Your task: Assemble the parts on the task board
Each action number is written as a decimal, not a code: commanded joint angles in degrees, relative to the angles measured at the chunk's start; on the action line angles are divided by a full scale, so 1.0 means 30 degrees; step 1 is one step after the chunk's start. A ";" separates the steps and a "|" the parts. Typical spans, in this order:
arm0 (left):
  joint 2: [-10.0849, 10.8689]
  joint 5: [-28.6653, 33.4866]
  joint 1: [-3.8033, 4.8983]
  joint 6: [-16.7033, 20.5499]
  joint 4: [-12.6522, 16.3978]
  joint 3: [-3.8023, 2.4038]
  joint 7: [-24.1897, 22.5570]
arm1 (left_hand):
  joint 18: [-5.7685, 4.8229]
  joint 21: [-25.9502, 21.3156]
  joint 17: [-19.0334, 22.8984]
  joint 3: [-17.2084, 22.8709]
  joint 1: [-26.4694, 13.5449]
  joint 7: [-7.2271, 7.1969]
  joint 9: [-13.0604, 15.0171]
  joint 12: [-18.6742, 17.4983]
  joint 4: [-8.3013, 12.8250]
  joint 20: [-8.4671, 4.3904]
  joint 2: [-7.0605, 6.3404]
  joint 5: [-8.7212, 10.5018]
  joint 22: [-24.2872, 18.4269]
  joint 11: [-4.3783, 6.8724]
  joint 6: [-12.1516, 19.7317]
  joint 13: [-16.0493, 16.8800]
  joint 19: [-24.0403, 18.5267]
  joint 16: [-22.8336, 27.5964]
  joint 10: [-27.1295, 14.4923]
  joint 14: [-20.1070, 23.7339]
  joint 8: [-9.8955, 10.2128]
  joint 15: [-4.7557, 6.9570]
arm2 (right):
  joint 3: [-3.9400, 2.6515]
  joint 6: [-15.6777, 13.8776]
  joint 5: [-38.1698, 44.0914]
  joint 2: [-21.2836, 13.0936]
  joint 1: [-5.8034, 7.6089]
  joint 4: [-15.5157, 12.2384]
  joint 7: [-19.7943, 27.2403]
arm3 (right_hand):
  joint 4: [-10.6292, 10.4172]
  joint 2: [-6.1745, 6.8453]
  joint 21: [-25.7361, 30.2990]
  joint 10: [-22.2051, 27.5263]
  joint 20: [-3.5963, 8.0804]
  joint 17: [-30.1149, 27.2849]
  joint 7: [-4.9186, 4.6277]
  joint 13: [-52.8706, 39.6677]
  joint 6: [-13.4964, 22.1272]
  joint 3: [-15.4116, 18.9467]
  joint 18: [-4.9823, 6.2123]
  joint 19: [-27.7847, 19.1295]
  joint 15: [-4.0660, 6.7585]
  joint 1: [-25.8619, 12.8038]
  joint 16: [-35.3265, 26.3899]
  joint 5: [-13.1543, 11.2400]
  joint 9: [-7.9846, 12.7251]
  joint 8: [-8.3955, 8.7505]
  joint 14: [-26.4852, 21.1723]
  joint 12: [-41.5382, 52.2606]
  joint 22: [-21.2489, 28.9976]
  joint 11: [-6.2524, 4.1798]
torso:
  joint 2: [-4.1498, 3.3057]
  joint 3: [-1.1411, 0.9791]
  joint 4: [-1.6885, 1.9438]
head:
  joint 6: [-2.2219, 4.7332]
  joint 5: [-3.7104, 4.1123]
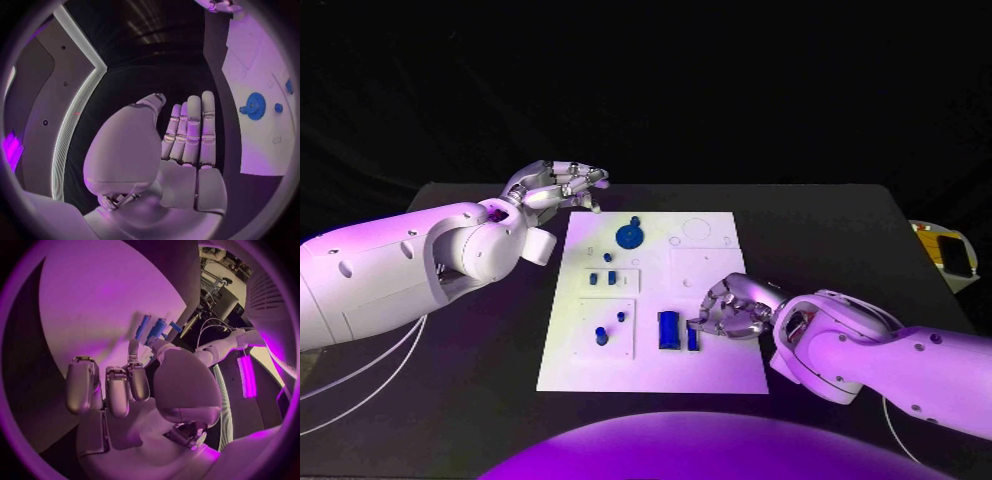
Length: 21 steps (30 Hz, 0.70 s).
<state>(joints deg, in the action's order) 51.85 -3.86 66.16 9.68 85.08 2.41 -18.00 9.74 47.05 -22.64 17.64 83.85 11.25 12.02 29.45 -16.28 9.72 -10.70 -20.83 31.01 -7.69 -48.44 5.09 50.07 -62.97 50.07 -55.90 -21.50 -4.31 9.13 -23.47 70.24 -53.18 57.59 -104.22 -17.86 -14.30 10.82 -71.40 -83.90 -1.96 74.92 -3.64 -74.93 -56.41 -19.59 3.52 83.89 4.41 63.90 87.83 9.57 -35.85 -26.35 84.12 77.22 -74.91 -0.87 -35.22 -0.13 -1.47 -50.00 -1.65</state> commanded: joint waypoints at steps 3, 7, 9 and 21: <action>-0.0320 0.0179 -0.0157 -0.0092 -0.0430 0.0016 -0.0529 | 0.0200 -0.0459 0.0180 -0.0117 -0.0160 0.0057 -0.0052 -0.0039 -0.0070 0.0121 -0.0132 -0.0058 -0.0181 -0.0169 0.0114 -0.0039 -0.0247 0.0353 -0.0027 0.0640 0.0042 -0.0037 | -0.0048 -0.1842 -0.6604 0.0072 0.0816 0.1178 0.7036 | 0.0394 0.0055 0.4142 0.1581 -0.0287 0.0960 -0.0474 -0.0262 0.1054 0.0302 0.0682 -0.1499 -0.0417 0.1071 -0.0994 0.1057 0.0045 0.0482 0.0997 -0.2637 -0.2305 0.0504 | 0.0427 0.0122 -0.0019 | 0.0001 0.0128; -0.0692 0.0421 -0.0380 0.0075 -0.1008 0.0023 -0.0943 | 0.0218 -0.1673 0.0789 -0.0342 -0.0390 -0.0009 -0.0098 0.0100 -0.0061 0.0311 -0.0126 -0.0037 -0.0882 -0.0141 0.0117 -0.0044 -0.0783 0.1781 0.0091 0.1417 0.0005 -0.0139 | -0.0064 -0.1238 -1.1376 0.0638 0.1432 0.3168 0.9849 | 0.1001 -0.0325 1.3875 0.6285 -0.0935 -0.4678 -0.1174 0.4025 0.2350 0.0157 0.2046 -0.5867 -0.1092 0.2293 -0.4410 0.0726 -0.0037 0.0705 -0.1550 -0.8632 0.0694 0.1202 | 0.0825 0.0209 -0.0025 | 0.0166 0.0239; -0.1011 0.0622 -0.0497 0.0239 -0.1496 0.0024 -0.1236 | 0.0210 -0.2725 0.1326 -0.0334 -0.0399 -0.0077 -0.0118 0.0136 -0.0070 0.0478 -0.0062 -0.0042 -0.1529 -0.0092 0.0057 -0.0082 -0.1079 0.3136 0.0374 0.1869 -0.0044 -0.0224 | -0.0089 -0.0559 -1.4129 0.1112 0.1732 0.4676 1.1016 | 0.1313 -0.0459 1.5604 0.8520 -0.1251 -0.8253 -0.1579 0.5925 0.3303 -0.0193 0.2145 -0.6940 -0.1454 0.2800 -0.6890 0.0535 0.0223 0.1059 -0.3635 -1.1068 0.1489 0.1586 | 0.1036 0.0257 -0.0019 | 0.0646 0.0330; -0.3123 0.2537 -0.0841 0.1908 -0.5079 0.0010 -0.2836 | 0.0080 -1.0887 0.4438 0.0306 -0.0516 0.0040 -0.0784 -0.6800 -0.0005 0.2220 -0.0208 -0.0009 -0.6844 -0.0868 0.1056 -0.0498 -0.2678 1.4765 0.1451 0.3661 0.0980 -0.1752 | -0.0358 0.2619 -2.0833 0.3913 0.2331 1.1823 1.4143 | 0.2505 -0.0613 2.2617 1.1358 -0.4131 -1.7597 -0.3268 1.7742 0.4102 -0.2742 0.2308 -1.2153 -0.4185 0.2591 -1.8397 -0.0218 0.3647 0.3474 -1.2563 -1.9974 0.9042 0.3702 | 0.1625 0.0133 -0.0071 | 0.2458 0.0355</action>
<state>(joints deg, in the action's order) 42.83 0.13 63.66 12.44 70.54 2.50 -22.82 9.74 14.64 -9.38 18.69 82.40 11.38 9.71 9.26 -16.24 16.38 -11.55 -20.83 10.63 -10.17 -45.46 3.63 42.28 -18.99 54.52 -45.12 -18.61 -9.43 8.08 -20.69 16.92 -41.87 64.58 -69.62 18.52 -6.85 9.03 -3.73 -49.62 -14.29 22.00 -11.36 -21.61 -43.97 -27.85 9.35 47.23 -7.91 72.05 32.36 9.17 -24.87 -15.84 46.46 17.21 -47.64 10.21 -30.91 0.41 -1.63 -43.59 -0.44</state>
